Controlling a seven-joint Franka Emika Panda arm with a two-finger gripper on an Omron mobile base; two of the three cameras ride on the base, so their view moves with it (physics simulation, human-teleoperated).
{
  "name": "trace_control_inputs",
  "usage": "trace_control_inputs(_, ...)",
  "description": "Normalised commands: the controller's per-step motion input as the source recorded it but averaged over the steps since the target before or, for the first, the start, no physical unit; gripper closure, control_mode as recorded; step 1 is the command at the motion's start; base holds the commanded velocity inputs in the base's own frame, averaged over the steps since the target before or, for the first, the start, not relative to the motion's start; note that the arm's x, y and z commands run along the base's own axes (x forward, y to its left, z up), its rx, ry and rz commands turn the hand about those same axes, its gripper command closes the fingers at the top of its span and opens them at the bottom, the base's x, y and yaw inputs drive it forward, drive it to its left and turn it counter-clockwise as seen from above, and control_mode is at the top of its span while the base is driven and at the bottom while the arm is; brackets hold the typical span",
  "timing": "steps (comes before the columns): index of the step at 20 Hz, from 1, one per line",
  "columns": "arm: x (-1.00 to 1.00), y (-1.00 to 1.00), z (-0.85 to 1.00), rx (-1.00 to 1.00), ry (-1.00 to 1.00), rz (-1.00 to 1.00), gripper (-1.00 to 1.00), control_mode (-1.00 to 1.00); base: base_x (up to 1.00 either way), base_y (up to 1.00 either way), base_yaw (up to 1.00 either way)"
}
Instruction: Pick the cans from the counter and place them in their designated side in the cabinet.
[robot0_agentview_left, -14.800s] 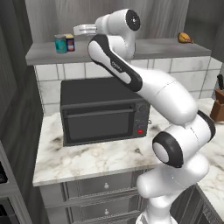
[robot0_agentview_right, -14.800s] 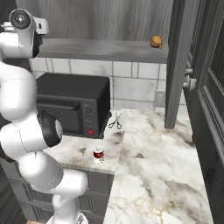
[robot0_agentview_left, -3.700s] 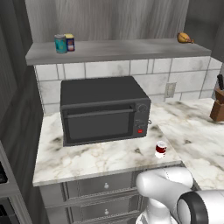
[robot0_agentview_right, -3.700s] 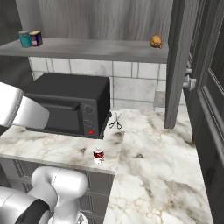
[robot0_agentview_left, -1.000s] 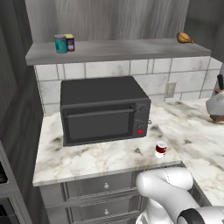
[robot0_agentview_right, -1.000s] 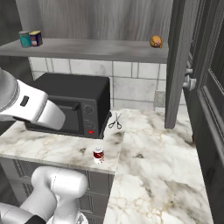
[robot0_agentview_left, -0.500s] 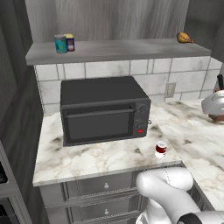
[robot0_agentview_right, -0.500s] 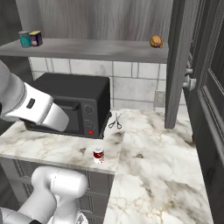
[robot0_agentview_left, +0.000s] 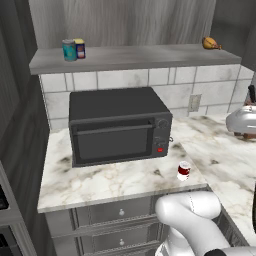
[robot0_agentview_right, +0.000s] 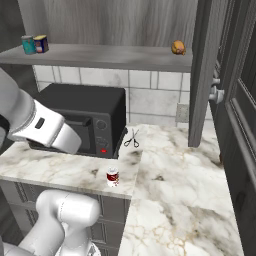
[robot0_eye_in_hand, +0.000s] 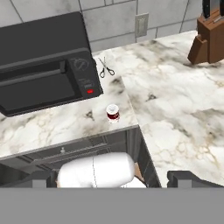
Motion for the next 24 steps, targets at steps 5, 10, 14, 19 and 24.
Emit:
trace_control_inputs(5, 0.10, 0.00, -0.12, 0.00, 0.00, -0.03, -1.00, -1.00, 0.00, 0.00, 0.00)
trace_control_inputs(10, 0.08, 0.00, -0.14, 0.01, 0.00, -0.03, -1.00, -1.00, 0.00, 0.00, 0.00)
trace_control_inputs(14, 0.06, 0.00, -0.09, 0.01, 0.00, -0.01, -1.00, -1.00, 0.00, 0.00, 0.00)
trace_control_inputs(19, 0.01, 0.00, -0.10, 0.02, 0.00, -0.01, -1.00, -1.00, 0.00, 0.00, 0.00)
trace_control_inputs(24, 0.00, 0.00, -0.14, 0.02, 0.00, -0.01, -1.00, -1.00, 0.00, 0.00, 0.00)
